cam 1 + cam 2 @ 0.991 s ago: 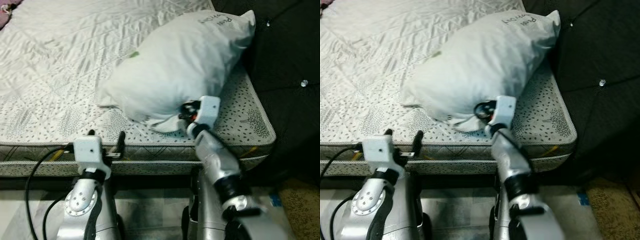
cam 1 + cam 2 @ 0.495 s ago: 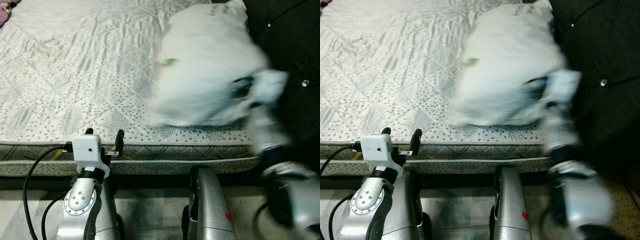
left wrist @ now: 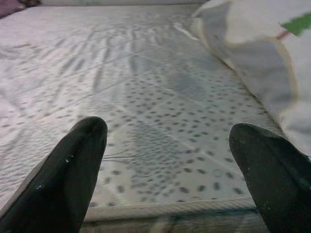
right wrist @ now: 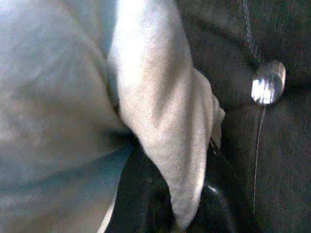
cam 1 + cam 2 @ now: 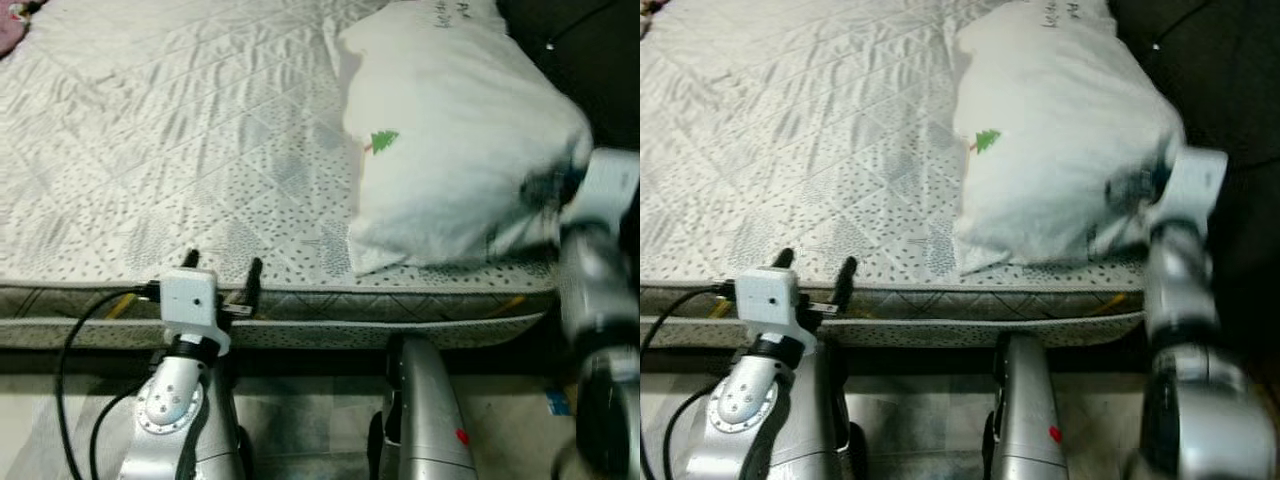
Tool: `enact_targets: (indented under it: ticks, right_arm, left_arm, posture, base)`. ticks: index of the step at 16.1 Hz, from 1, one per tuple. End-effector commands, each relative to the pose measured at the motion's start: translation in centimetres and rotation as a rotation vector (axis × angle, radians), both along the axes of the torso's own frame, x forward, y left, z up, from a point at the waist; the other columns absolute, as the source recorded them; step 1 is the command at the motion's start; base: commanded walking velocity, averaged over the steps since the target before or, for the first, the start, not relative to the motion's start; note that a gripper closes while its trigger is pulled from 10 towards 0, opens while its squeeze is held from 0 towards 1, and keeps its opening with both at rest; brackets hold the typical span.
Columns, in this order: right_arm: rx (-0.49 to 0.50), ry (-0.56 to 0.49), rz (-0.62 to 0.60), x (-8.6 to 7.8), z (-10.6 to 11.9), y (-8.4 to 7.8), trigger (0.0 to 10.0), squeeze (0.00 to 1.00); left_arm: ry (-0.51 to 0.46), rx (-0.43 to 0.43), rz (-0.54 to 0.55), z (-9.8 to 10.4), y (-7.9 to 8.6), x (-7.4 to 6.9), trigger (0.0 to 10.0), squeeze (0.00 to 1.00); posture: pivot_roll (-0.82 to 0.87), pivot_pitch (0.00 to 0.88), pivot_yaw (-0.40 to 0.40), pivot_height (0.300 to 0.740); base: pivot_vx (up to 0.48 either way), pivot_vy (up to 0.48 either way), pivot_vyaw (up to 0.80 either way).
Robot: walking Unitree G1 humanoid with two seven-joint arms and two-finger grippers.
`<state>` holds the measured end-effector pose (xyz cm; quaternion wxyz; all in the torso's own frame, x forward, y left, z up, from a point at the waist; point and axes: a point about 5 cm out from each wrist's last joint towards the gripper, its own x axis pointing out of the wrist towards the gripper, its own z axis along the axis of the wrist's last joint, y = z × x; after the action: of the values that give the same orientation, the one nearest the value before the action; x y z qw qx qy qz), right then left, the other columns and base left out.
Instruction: Clean up the room
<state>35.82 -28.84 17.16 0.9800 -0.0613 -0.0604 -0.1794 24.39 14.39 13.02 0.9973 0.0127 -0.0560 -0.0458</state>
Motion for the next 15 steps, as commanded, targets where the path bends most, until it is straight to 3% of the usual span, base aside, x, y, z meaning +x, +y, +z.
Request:
enact_targets:
  ticks: [1, 3, 6, 8, 10, 12, 13, 14, 15]
  right_arm:
    - [-0.009, -0.11, 0.027, -0.9, 1.0, 1.0, 0.0, 0.0]
    - [-0.018, -0.106, 0.111, -2.7, -0.6, 4.0, 0.0, 0.0]
    - [0.061, -0.051, 0.288, -5.7, -3.7, 10.1, 0.0, 0.0]
    - [0.086, -0.029, 0.396, -6.6, -4.0, 12.9, 0.0, 0.0]
    - [0.101, -0.003, 0.429, -6.3, -3.8, 13.5, 0.0, 0.0]
    - [0.087, 0.005, 0.454, -4.2, -3.1, 12.9, 0.0, 0.0]
    - [0.094, 0.008, 0.408, -2.4, -2.1, 11.4, 0.0, 0.0]
    - [0.214, -0.009, 0.284, -0.4, -0.5, 8.6, 0.0, 0.0]
    - [0.204, -0.035, 0.234, 0.5, 1.0, 6.8, 0.0, 0.0]
  left_arm:
    - [0.006, 0.007, -0.013, 0.0, 0.0, -0.2, 10.0, 0.0]
    - [0.011, 0.011, -0.024, -0.1, 0.0, -0.3, 10.0, 0.0]
    - [0.008, 0.015, -0.031, 0.1, -0.2, 0.0, 10.0, 0.0]
    - [0.006, 0.017, -0.03, 0.2, -0.1, 0.0, 10.0, 0.0]
    - [0.007, 0.019, -0.015, 0.2, 0.2, 0.0, 10.0, 0.0]
    - [0.007, 0.016, -0.012, 0.2, 0.1, 0.0, 10.0, 0.0]
    - [0.005, 0.014, -0.009, 0.2, 0.1, 0.1, 10.0, 0.0]
    - [0.001, 0.015, -0.004, 0.3, 0.2, 0.1, 10.0, 0.0]
    - [-0.002, 0.017, 0.003, 0.3, 0.4, 0.2, 10.0, 0.0]
  posture:
    - [-0.01, 0.156, -0.012, 0.491]
    - [-0.01, 0.162, -0.003, 0.491]
    - [-0.01, 0.166, 0.004, 0.491]
    - [0.0, 0.165, 0.002, 0.491]
    - [0.0, 0.164, -0.003, 0.491]
    - [0.01, 0.16, -0.006, 0.491]
    - [0.01, 0.158, -0.007, 0.491]
    - [0.01, 0.153, -0.013, 0.491]
    - [0.01, 0.151, -0.015, 0.491]
  base:
    - [0.0, 0.0, 0.0]
    - [0.0, 0.0, 0.0]
    - [0.0, 0.0, 0.0]
    - [0.0, 0.0, 0.0]
    - [0.0, 0.0, 0.0]
    - [0.0, 0.0, 0.0]
    - [0.0, 0.0, 0.0]
    - [0.0, 0.0, 0.0]
    - [0.0, 0.0, 0.0]
